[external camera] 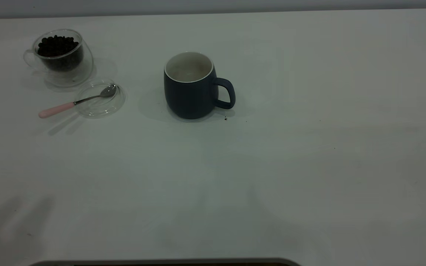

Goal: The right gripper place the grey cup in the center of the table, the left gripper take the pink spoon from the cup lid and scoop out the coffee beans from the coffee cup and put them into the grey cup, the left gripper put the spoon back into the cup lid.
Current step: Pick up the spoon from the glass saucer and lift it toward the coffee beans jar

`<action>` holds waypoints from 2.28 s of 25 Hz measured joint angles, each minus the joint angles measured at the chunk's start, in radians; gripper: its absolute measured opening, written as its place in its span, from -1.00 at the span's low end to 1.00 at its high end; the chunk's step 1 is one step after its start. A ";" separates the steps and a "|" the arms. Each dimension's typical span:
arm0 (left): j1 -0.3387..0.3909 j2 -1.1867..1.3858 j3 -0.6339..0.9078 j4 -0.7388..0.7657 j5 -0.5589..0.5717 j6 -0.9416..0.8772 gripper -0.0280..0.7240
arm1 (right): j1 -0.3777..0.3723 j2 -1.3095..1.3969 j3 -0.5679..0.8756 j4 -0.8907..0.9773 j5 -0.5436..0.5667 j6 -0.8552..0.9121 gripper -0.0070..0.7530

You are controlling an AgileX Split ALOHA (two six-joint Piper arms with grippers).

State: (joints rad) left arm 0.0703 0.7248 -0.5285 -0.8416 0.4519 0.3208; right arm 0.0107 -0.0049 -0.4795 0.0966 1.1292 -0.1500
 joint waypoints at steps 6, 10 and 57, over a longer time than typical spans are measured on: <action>0.000 0.387 -0.060 -0.628 -0.062 0.627 0.66 | 0.000 0.000 0.000 0.000 0.000 0.000 0.57; 0.000 0.618 -0.099 -0.877 0.004 0.871 0.66 | 0.000 0.000 0.000 0.000 0.000 0.000 0.57; 0.563 1.711 -0.211 -0.907 0.608 1.343 0.65 | 0.000 0.000 0.000 0.000 0.000 0.000 0.57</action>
State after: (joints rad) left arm 0.6332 2.4356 -0.7395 -1.7489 1.0599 1.6642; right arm 0.0107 -0.0049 -0.4795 0.0966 1.1292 -0.1503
